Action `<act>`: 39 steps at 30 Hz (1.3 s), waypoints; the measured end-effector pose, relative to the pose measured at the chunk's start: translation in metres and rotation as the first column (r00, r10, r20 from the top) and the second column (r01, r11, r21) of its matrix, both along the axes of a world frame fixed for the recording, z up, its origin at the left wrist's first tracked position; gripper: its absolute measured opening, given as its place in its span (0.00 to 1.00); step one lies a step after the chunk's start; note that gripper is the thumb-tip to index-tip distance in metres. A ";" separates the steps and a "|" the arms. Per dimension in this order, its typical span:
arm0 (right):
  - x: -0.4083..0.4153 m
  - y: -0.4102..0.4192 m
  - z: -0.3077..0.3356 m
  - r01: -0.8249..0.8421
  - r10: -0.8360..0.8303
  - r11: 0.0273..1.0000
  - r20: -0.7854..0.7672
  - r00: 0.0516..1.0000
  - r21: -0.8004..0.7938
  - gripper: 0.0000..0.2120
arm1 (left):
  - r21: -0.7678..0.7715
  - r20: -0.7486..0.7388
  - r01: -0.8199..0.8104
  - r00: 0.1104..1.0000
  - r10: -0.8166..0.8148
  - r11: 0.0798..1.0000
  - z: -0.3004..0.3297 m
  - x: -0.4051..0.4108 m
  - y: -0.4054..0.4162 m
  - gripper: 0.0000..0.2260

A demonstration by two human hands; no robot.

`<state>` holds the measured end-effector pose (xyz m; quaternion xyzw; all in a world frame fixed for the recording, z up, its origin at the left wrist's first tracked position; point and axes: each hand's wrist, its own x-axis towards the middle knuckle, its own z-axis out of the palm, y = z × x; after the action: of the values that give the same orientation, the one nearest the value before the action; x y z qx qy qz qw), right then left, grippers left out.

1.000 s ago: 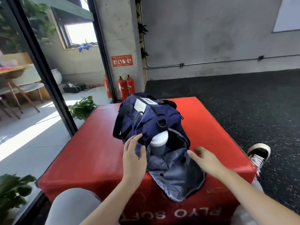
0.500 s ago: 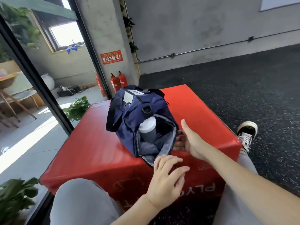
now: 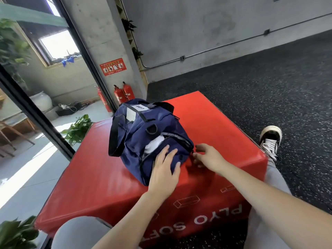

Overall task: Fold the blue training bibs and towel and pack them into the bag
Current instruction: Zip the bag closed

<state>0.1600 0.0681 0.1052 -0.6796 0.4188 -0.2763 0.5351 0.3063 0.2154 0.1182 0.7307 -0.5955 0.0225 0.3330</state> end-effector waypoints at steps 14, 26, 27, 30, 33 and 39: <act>-0.001 -0.020 -0.004 0.052 -0.063 0.993 -0.097 0.993 -0.108 0.08 | 0.065 0.153 0.135 0.978 -0.144 0.989 0.004 0.005 -0.046 0.16; -0.013 -0.023 -0.013 -0.101 0.101 0.995 0.157 0.982 -0.008 0.06 | 0.390 0.312 0.099 0.921 -0.233 0.915 0.026 -0.001 -0.109 0.09; -0.011 -0.025 -0.015 -0.097 0.098 0.995 0.173 0.980 -0.012 0.07 | 0.396 0.339 0.103 0.907 -0.249 0.912 0.028 0.001 -0.112 0.09; -0.003 -0.029 -0.019 -0.039 0.053 0.995 0.156 0.986 -0.092 0.10 | 0.382 0.382 0.150 0.873 -0.303 0.912 0.038 0.006 -0.117 0.07; 0.012 -0.027 -0.020 -0.009 0.031 0.992 0.173 0.984 -0.129 0.14 | 0.344 0.358 0.228 0.865 -0.351 0.911 0.048 0.012 -0.119 0.06; 0.040 -0.020 -0.027 0.108 -0.029 0.972 0.351 0.936 -0.207 0.19 | 0.299 0.300 0.282 0.879 -0.370 0.912 0.070 0.019 -0.119 0.04</act>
<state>0.2003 0.0482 0.0785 -0.6613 0.3082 -0.4550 0.5105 0.3255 0.0963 0.1880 0.6387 -0.7586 0.0213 0.1271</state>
